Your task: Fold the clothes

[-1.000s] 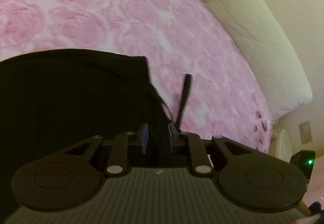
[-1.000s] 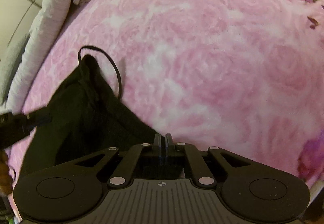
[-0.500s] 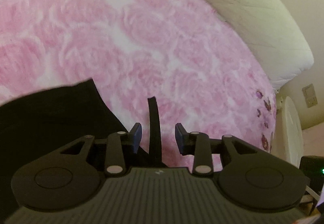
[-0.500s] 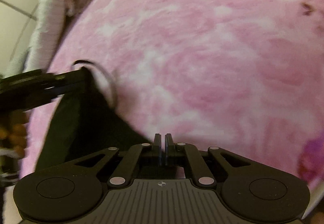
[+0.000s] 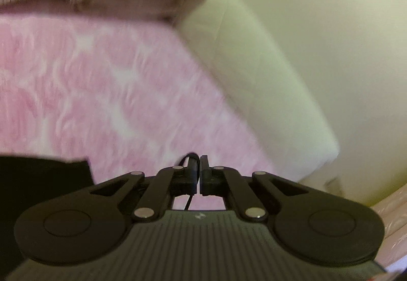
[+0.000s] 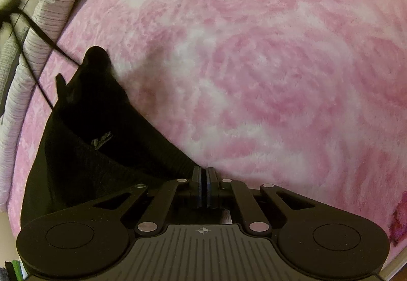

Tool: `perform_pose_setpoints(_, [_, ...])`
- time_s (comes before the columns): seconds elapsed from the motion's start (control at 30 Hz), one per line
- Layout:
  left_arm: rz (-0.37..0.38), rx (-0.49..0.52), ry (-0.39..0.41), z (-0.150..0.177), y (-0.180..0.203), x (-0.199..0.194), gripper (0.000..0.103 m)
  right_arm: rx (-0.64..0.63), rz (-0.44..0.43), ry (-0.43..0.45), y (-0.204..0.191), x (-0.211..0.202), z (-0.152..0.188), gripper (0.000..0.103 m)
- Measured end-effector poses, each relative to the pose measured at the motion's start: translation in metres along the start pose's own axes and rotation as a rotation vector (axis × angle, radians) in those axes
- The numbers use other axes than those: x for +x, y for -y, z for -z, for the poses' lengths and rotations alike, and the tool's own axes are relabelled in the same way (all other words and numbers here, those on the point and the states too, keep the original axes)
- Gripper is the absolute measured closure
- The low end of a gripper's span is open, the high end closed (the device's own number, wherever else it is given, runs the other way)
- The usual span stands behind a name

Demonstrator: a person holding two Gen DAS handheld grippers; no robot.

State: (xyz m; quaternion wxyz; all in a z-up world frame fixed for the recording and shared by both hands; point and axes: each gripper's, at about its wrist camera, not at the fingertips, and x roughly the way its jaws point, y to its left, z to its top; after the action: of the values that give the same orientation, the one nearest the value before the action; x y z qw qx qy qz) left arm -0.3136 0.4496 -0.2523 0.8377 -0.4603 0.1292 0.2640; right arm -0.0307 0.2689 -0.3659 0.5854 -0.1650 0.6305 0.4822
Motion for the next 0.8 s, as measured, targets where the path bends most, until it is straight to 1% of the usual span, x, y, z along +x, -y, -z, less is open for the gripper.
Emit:
perform_pose_setpoints(0.07, [-0.003, -0.014, 0.076, -0.003, 0.000, -0.025, 0.103, -0.004, 0.003, 0.002, 0.000, 0.000, 0.000, 0.100])
perform_pose_setpoints(0.13, [-0.044, -0.047, 0.146, 0.007, -0.006, -0.056, 0.103, -0.009, 0.005, 0.003, 0.000, 0.000, 0.000, 0.100])
perform_pose_setpoints(0.23, [-0.162, -0.134, 0.235, 0.027, -0.024, -0.105, 0.103, -0.004, 0.002, 0.004, 0.001, 0.000, -0.001, 0.100])
perform_pose_setpoints(0.33, [-0.287, -0.262, 0.340, 0.050, -0.050, -0.153, 0.103, -0.010, 0.006, 0.008, 0.001, 0.000, 0.001, 0.101])
perform_pose_setpoints(0.37, [-0.359, -0.303, 0.312, 0.056, -0.061, -0.159, 0.102, -0.011, 0.008, 0.010, 0.000, -0.001, 0.001, 0.101])
perform_pose_setpoints(0.43, [-0.516, -0.382, 0.229, 0.069, -0.085, -0.167, 0.098, -0.013, 0.008, 0.027, -0.001, -0.002, 0.004, 0.101])
perform_pose_setpoints(0.47, [-0.594, -0.394, 0.171, 0.079, -0.095, -0.167, 0.098, -0.011, 0.006, 0.035, -0.001, -0.003, 0.004, 0.100])
perform_pose_setpoints(0.53, [-0.749, -0.404, 0.044, 0.099, -0.114, -0.163, 0.098, -0.010, 0.023, 0.054, -0.004, -0.010, 0.005, 0.098])
perform_pose_setpoints(0.57, [-0.795, -0.387, -0.007, 0.108, -0.117, -0.161, 0.098, -0.014, 0.039, 0.066, -0.007, -0.015, 0.005, 0.096])
perform_pose_setpoints(0.6, [-0.829, -0.357, -0.037, 0.115, -0.115, -0.159, 0.097, -0.018, 0.056, 0.077, -0.009, -0.020, 0.005, 0.089])
perform_pose_setpoints(0.63, [-0.824, -0.330, -0.045, 0.119, -0.107, -0.158, 0.097, -0.053, 0.063, 0.101, -0.014, -0.026, 0.006, 0.071])
perform_pose_setpoints(0.67, [-0.811, -0.303, -0.048, 0.122, -0.099, -0.156, 0.097, -0.088, 0.070, 0.124, -0.018, -0.033, 0.007, 0.060])
perform_pose_setpoints(0.7, [-0.798, -0.276, -0.052, 0.125, -0.091, -0.155, 0.097, -0.123, 0.077, 0.148, -0.022, -0.039, 0.007, 0.044])
perform_pose_setpoints(0.73, [-0.750, -0.264, -0.060, 0.125, -0.081, -0.150, 0.097, -0.150, 0.065, 0.141, -0.026, -0.040, 0.008, 0.041])
perform_pose_setpoints(0.77, [-0.698, -0.251, -0.072, 0.128, -0.070, -0.146, 0.096, -0.176, 0.054, 0.135, -0.029, -0.042, 0.009, 0.041])
perform_pose_setpoints(0.8, [-0.640, -0.216, -0.097, 0.128, -0.059, -0.137, 0.092, -0.175, 0.057, 0.126, -0.030, -0.041, 0.011, 0.041])
